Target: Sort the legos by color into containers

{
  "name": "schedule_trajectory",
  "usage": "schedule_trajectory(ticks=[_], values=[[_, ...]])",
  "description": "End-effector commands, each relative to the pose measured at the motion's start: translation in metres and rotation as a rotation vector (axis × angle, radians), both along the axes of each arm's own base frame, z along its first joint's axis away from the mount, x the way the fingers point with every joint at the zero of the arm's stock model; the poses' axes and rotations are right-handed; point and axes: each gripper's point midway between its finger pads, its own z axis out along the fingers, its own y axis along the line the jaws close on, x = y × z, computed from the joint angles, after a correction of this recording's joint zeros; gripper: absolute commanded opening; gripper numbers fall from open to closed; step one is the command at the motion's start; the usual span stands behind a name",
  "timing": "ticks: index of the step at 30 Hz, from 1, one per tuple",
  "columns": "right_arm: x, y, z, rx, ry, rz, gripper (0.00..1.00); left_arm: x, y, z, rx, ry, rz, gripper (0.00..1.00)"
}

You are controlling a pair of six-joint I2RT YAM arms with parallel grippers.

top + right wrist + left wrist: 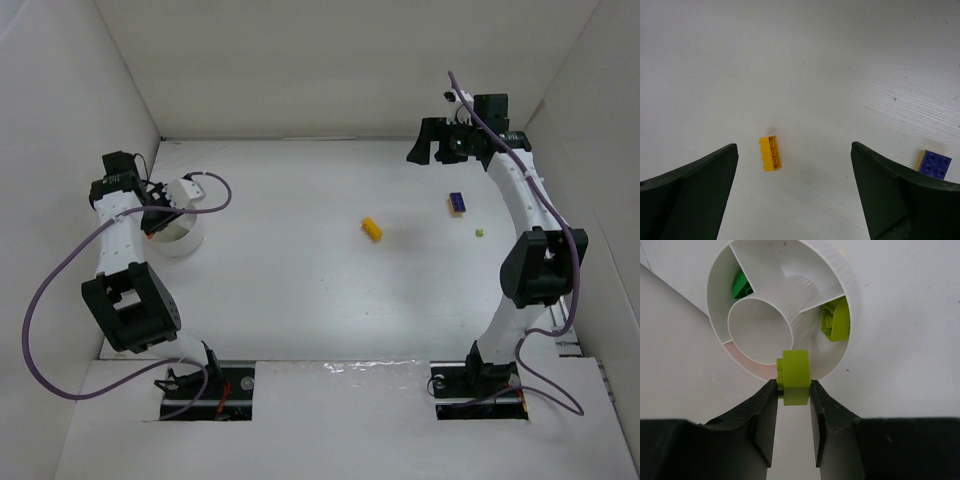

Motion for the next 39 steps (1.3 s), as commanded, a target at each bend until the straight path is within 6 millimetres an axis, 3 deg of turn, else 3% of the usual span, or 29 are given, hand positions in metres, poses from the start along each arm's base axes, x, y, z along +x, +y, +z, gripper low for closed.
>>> schedule_trajectory(ticks=[1, 17, 28, 39], values=[[0.008, 0.004, 0.013, -0.016, -0.048, 0.013, 0.99, -0.002, -0.010, 0.007, -0.024, 0.000, -0.054, 0.03], [0.008, 0.004, 0.011, -0.016, -0.039, 0.013, 0.99, -0.023, -0.026, -0.009, -0.064, 0.061, -0.112, 0.05], [0.008, 0.004, 0.011, -0.016, -0.039, 0.013, 0.99, -0.011, -0.026, -0.014, -0.051, 0.056, -0.107, 0.09], [0.009, 0.005, 0.010, -0.027, -0.039, 0.007, 0.99, 0.003, -0.020, -0.013, -0.042, 0.022, -0.068, 0.24]])
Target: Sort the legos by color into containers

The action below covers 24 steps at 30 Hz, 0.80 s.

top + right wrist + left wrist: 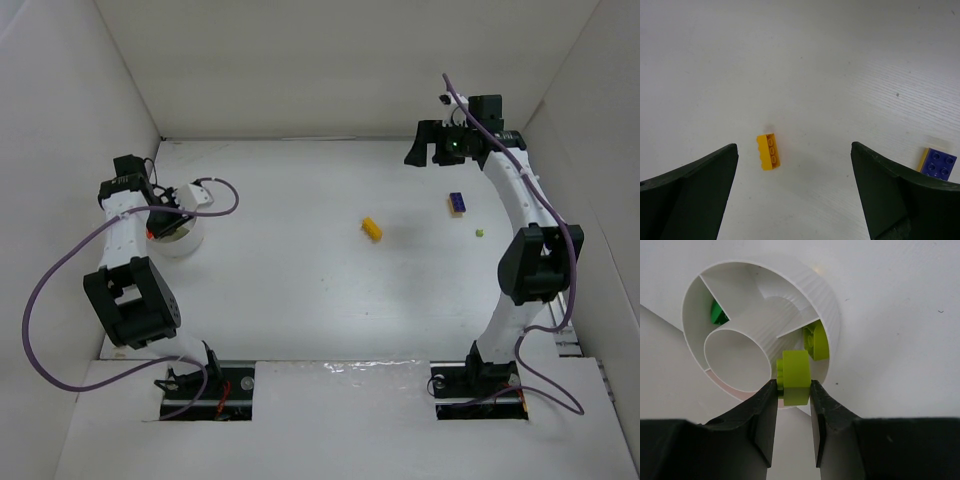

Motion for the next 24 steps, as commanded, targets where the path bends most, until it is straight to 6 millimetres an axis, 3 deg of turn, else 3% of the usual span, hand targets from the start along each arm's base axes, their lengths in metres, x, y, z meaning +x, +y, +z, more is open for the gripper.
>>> schedule_trajectory(ticks=[1, 8, 13, 15, 17, 19, 20, 21, 23, 24], values=[[0.007, 0.003, 0.022, -0.012, -0.071, 0.009, 0.99, 0.005, -0.001, 0.007, -0.006, -0.031, 0.005, 0.24], [0.007, 0.001, 0.018, -0.025, -0.067, 0.007, 0.99, 0.009, 0.000, 0.009, -0.013, -0.045, 0.033, 0.42], [0.007, -0.003, 0.016, -0.039, -0.070, -0.011, 0.99, 0.008, -0.003, 0.018, -0.042, -0.081, 0.029, 0.46], [0.006, -0.007, 0.024, -0.052, -0.100, -0.031, 0.99, 0.014, 0.000, 0.043, -0.079, -0.168, 0.051, 0.46], [0.013, -0.018, 0.029, -0.083, -0.127, -0.095, 0.99, 0.026, -0.010, 0.072, -0.148, -0.264, 0.079, 0.47], [0.016, -0.030, 0.033, -0.103, -0.152, -0.138, 0.99, 0.032, -0.017, 0.108, -0.185, -0.380, 0.095, 0.54], [0.018, -0.045, 0.044, -0.118, -0.181, -0.184, 0.99, 0.035, -0.025, 0.123, -0.233, -0.429, 0.105, 0.65], [0.017, -0.052, 0.042, -0.119, -0.184, -0.198, 0.99, 0.035, -0.029, 0.136, -0.296, -0.462, 0.177, 0.83], [0.020, -0.072, 0.066, -0.103, -0.259, -0.275, 0.99, 0.038, -0.046, 0.174, -0.344, -0.601, 0.181, 1.00], [0.020, -0.092, 0.072, -0.107, -0.276, -0.329, 0.99, 0.037, -0.053, 0.173, -0.384, -0.617, 0.206, 1.00]])
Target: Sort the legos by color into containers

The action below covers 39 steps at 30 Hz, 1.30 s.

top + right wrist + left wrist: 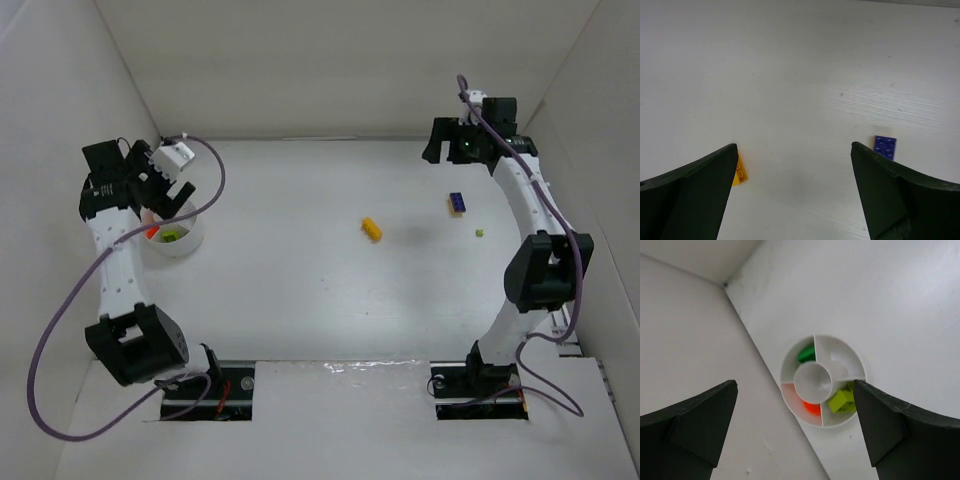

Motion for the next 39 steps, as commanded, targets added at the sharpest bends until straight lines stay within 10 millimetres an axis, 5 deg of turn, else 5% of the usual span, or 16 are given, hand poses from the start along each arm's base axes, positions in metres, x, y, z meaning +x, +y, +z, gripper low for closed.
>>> schedule_trajectory(ticks=[1, 2, 7, 13, 17, 26, 39], values=[[0.008, -0.057, 0.075, -0.023, -0.238, -0.175, 0.99, 0.005, -0.041, 0.078, -0.236, -0.262, 0.069, 1.00], [0.009, -0.065, 0.078, -0.021, -0.252, -0.185, 0.99, 0.003, -0.050, 0.103, -0.262, -0.358, 0.064, 1.00], [-0.008, -0.097, 0.062, -0.032, -0.171, -0.225, 0.99, -0.008, -0.081, 0.096, -0.454, -0.355, 0.094, 1.00], [-0.053, -0.132, -0.017, -0.087, 0.143, -0.197, 0.70, -0.008, -0.111, 0.069, -0.510, -0.183, 0.096, 1.00], [-0.082, -0.165, -0.055, -0.118, 0.222, -0.306, 0.66, -0.006, -0.118, 0.061, -0.548, -0.204, 0.136, 1.00], [-0.111, -0.165, -0.141, -0.109, 0.439, -0.349, 0.60, -0.002, -0.137, 0.039, -0.512, -0.203, 0.149, 1.00], [-0.079, -0.147, -0.174, -0.185, 0.439, -0.369, 0.59, -0.007, -0.144, 0.024, -0.534, -0.139, 0.132, 1.00]])
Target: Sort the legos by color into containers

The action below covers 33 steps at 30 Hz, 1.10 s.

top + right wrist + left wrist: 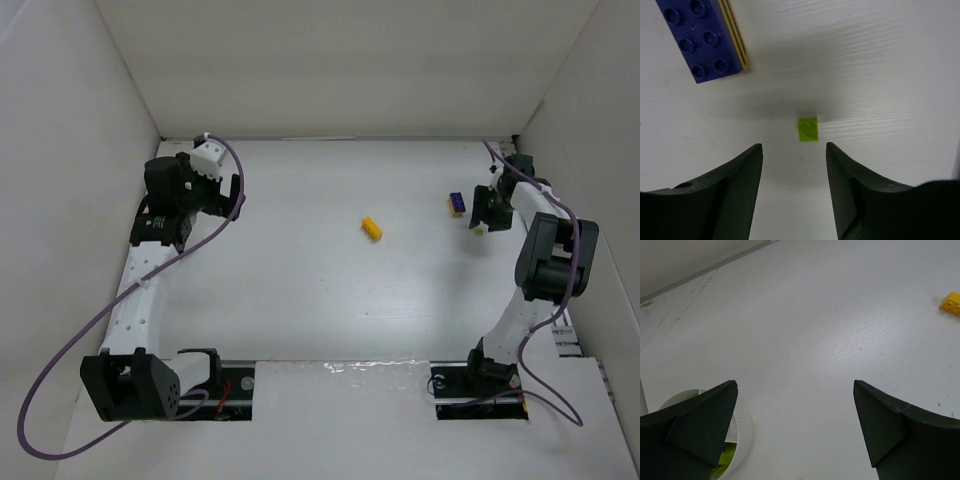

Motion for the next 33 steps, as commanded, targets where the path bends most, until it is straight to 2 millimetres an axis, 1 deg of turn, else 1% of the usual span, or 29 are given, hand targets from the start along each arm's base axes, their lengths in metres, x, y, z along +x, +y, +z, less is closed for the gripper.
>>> schedule_trajectory(ticks=[1, 2, 3, 4, 7, 10, 11, 14, 15, 16, 17, 19, 20, 23, 24, 27, 29, 30, 31, 33], values=[[0.017, 0.000, 0.000, -0.048, -0.042, -0.014, 0.59, 0.001, -0.003, 0.006, -0.023, -0.026, -0.003, 1.00], [0.016, 0.000, -0.005, -0.046, -0.030, -0.014, 0.59, 0.002, -0.002, 0.005, -0.020, -0.026, 0.005, 1.00], [0.020, -0.001, -0.001, -0.069, -0.036, -0.016, 0.57, 0.002, -0.002, 0.005, -0.020, -0.026, 0.005, 1.00], [0.022, -0.001, -0.004, -0.068, -0.032, -0.016, 0.56, 0.002, -0.001, 0.006, -0.009, -0.030, 0.000, 1.00], [0.024, -0.010, -0.009, -0.104, -0.014, -0.034, 0.55, 0.002, -0.001, 0.006, -0.009, -0.030, 0.000, 1.00], [0.021, -0.013, -0.010, -0.122, -0.001, -0.044, 0.53, 0.002, -0.001, 0.006, -0.002, -0.033, -0.003, 1.00], [0.021, -0.013, -0.010, -0.123, -0.001, -0.044, 0.53, 0.001, -0.001, 0.001, -0.002, -0.024, -0.003, 1.00], [0.023, -0.014, -0.007, -0.124, -0.009, -0.044, 0.53, 0.003, -0.001, -0.002, -0.002, -0.015, -0.003, 1.00], [0.023, -0.014, -0.011, -0.123, -0.001, -0.044, 0.53, 0.003, -0.001, -0.002, -0.002, -0.015, -0.003, 1.00], [0.023, -0.014, -0.011, -0.126, 0.000, -0.035, 0.53, 0.002, -0.001, -0.006, -0.002, -0.006, -0.003, 1.00], [0.022, -0.018, -0.011, -0.126, 0.001, -0.044, 0.52, 0.002, -0.001, -0.006, -0.002, -0.006, -0.003, 1.00], [0.021, -0.018, -0.014, -0.125, 0.010, -0.044, 0.50, 0.002, -0.001, -0.006, -0.002, -0.006, -0.003, 1.00], [0.020, -0.022, -0.014, -0.125, 0.010, -0.053, 0.48, 0.003, -0.001, -0.009, -0.002, 0.003, -0.003, 1.00], [0.020, -0.022, -0.014, -0.125, 0.010, -0.053, 0.42, 0.003, -0.001, -0.009, -0.002, 0.003, -0.003, 1.00], [0.017, -0.023, -0.015, -0.114, 0.021, -0.058, 0.42, 0.003, -0.001, -0.009, -0.002, 0.003, -0.003, 1.00], [0.016, -0.019, -0.009, -0.099, 0.003, -0.040, 0.52, 0.003, -0.002, -0.011, 0.002, 0.000, -0.015, 1.00], [0.018, -0.016, -0.001, -0.087, -0.021, -0.022, 0.57, 0.003, -0.002, -0.011, 0.002, 0.000, -0.015, 1.00], [0.018, -0.016, -0.001, -0.087, -0.021, -0.022, 0.57, 0.002, -0.002, -0.015, 0.002, 0.009, -0.015, 1.00], [0.018, -0.016, 0.003, -0.089, -0.030, -0.023, 0.57, 0.002, -0.002, -0.015, 0.002, 0.009, -0.015, 1.00], [0.016, -0.015, 0.000, -0.087, -0.021, -0.022, 0.55, 0.002, -0.002, -0.015, 0.002, 0.009, -0.015, 1.00]])
